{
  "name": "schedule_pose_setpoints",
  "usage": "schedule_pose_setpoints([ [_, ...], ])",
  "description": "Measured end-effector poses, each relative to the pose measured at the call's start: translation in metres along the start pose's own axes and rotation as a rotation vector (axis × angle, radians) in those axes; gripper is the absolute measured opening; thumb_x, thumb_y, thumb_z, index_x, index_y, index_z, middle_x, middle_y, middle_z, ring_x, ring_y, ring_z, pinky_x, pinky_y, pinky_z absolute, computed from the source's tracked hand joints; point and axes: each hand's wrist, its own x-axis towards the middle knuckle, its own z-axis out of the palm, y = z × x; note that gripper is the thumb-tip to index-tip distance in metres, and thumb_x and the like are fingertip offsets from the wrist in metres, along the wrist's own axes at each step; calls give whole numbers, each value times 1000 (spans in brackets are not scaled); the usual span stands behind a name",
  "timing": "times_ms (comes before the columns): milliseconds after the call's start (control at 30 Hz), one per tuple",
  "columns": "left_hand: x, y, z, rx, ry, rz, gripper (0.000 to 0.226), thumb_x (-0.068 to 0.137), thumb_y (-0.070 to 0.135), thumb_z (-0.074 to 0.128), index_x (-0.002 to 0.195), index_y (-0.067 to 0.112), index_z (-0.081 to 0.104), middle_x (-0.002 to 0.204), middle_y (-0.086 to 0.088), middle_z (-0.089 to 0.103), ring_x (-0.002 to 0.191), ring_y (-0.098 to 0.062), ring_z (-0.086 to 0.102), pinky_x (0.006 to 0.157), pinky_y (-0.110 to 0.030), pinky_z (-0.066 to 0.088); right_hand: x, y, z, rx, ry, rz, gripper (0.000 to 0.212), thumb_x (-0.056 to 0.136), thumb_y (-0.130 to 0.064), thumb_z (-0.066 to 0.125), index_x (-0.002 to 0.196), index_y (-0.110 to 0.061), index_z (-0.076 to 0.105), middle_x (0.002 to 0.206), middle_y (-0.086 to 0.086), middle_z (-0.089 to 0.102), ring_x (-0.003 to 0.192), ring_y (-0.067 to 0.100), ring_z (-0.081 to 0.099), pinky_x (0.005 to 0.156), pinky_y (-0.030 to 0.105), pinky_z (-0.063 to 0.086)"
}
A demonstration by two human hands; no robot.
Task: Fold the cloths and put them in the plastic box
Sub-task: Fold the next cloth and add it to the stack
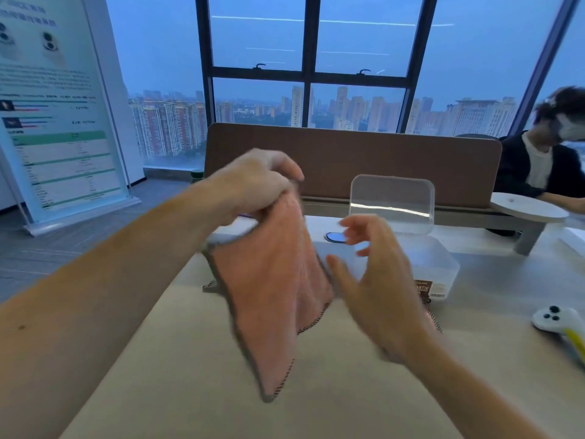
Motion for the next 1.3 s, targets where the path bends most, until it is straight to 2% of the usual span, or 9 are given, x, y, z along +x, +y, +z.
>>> schedule_pose_setpoints([
  [67,-1,-2,11,-155,-121,-87,32,99,2,45,100,12,75,84,-10,71,60,-17,68,50,-28,58,-8,-21,7,180,-203,-10,33,85,-33,74,114,-29,59,104,-15,65,99,6,63,84,20,51],
  [167,-1,-9,21,-361,-188,-169,38,99,-1,36,101,2,74,85,-16,77,72,-26,76,73,-37,66,-5,-31,16,303,-432,123,52,76,-58,76,119,-37,54,106,-17,67,99,2,66,88,26,56],
  [400,-8,-13,18,-562,-302,-178,32,101,-15,40,123,-4,61,110,-23,76,99,-27,78,72,-29,65,11,6,30,-57,-85,143,74,63,-61,84,111,-30,36,108,-12,54,97,10,58,77,32,54],
  [533,-10,-17,23,-106,-43,101,14,96,0,65,105,5,73,77,-9,77,75,-7,78,61,-11,56,21,15,31,-35,-74,225,55,68,-70,71,97,-30,47,92,-11,64,82,12,66,70,42,58],
  [633,-14,-20,23,339,194,309,9,90,23,76,82,28,75,62,15,69,61,-1,70,61,-5,47,25,18,30,-45,-92,249,28,78,-55,65,86,-30,54,82,-11,68,76,8,69,69,40,58],
  [767,-27,-32,12,542,270,416,16,85,36,78,71,35,70,87,11,55,82,-9,55,71,-28,41,25,27,11,-71,-156,211,9,86,-17,63,83,-26,62,73,-7,70,67,13,66,65,34,54],
  [1000,-81,-68,-28,31,-125,198,15,93,29,69,83,25,79,77,8,76,70,0,65,72,-17,50,30,11,-66,312,-336,162,6,94,-9,68,92,-8,74,82,7,76,74,16,73,71,34,65],
  [1167,-88,-66,-37,-167,59,224,12,89,24,73,81,18,79,62,6,71,53,2,56,55,-4,41,46,-4,-88,363,-367,163,16,91,-17,67,97,-4,75,83,8,78,65,12,70,59,24,61],
  [1300,-57,-84,-17,-35,87,168,10,91,28,75,82,25,78,69,13,74,62,5,64,65,-12,45,53,19,-62,293,-364,275,9,95,-14,68,93,-10,76,79,3,78,66,12,70,56,24,60],
])
